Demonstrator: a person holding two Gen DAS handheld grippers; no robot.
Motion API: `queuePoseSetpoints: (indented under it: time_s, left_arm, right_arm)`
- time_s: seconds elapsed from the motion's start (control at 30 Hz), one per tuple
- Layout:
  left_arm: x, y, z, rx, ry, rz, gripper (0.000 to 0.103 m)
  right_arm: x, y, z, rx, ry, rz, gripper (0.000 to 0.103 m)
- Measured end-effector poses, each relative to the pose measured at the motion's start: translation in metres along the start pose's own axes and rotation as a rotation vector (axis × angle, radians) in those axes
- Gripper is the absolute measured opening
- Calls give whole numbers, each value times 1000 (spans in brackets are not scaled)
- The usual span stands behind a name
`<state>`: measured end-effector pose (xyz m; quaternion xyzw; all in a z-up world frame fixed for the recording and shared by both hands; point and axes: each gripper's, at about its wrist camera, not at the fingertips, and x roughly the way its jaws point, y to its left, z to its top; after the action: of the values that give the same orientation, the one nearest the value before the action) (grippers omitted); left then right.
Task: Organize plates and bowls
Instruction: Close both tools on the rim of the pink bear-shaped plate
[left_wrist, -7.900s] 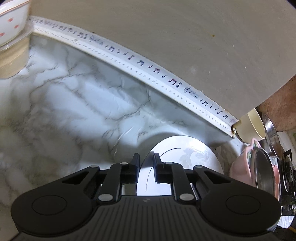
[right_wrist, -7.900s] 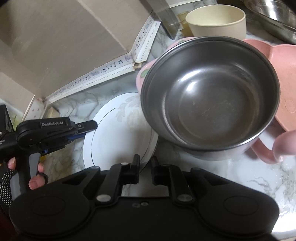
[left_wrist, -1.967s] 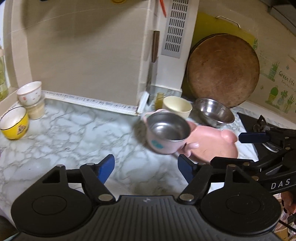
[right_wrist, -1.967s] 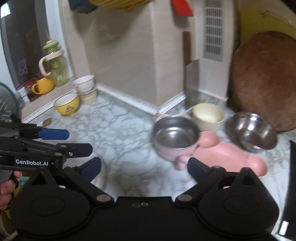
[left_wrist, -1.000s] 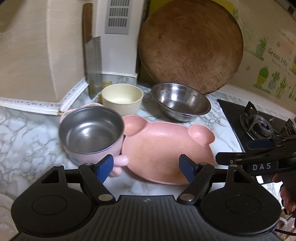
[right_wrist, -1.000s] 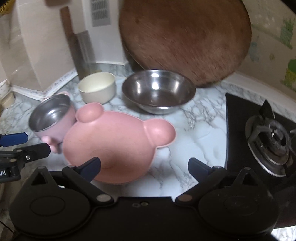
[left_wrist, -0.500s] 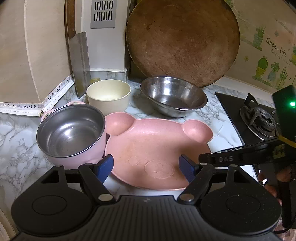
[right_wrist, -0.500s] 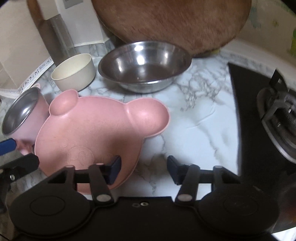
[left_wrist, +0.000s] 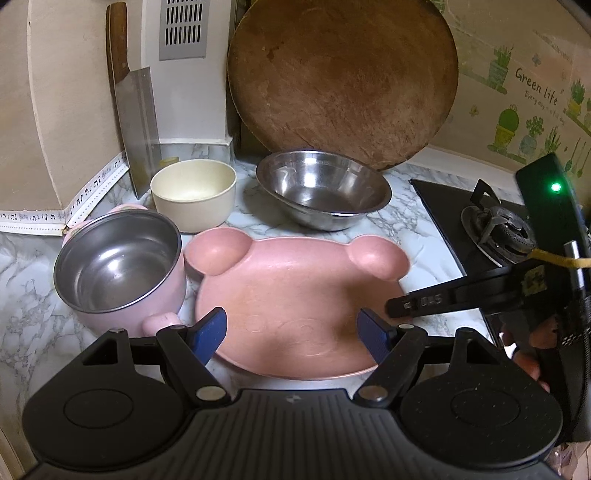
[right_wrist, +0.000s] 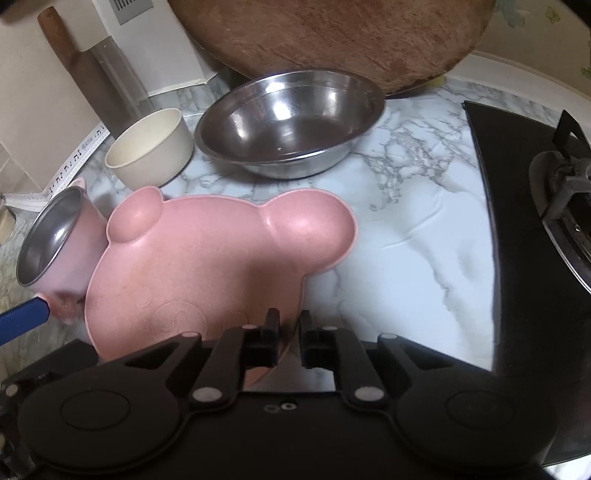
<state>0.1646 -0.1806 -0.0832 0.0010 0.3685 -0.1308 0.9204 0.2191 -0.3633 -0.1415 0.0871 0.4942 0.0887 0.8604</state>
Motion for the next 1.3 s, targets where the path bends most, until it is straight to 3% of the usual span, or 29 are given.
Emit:
queuePoseSetpoints:
  time_s: [0.3, 0.37, 0.47, 0.77, 0.87, 1.0, 1.13, 1.3]
  left_arm:
    - [15, 2, -7, 4, 84, 21, 77]
    - [21, 1, -8, 9, 109, 14, 69]
    - [34, 1, -8, 4, 147, 6, 67]
    - [68, 12, -2, -26, 219, 26, 30]
    - [71, 11, 3, -17, 218, 15, 19]
    - [74, 13, 8, -34, 224, -9, 19]
    - [77, 20, 9, -58, 234, -46, 15]
    - [74, 22, 8, -73, 235, -58, 13]
  right_arm:
    - [-17, -37, -6, -8, 34, -22, 10]
    - [-21, -43, -9, -18, 41, -16, 10]
    - [-25, -47, -13, -30, 43, -16, 11]
    - [-24, -47, -12, -36, 45, -21, 11]
    - [-24, -44, -10, -46, 37, -41, 21]
    - [-26, -45, -4, -39, 23, -53, 23]
    - [-20, -48, -5, -30, 49, -41, 14]
    - [-21, -47, -8, -13, 44, -39, 12]
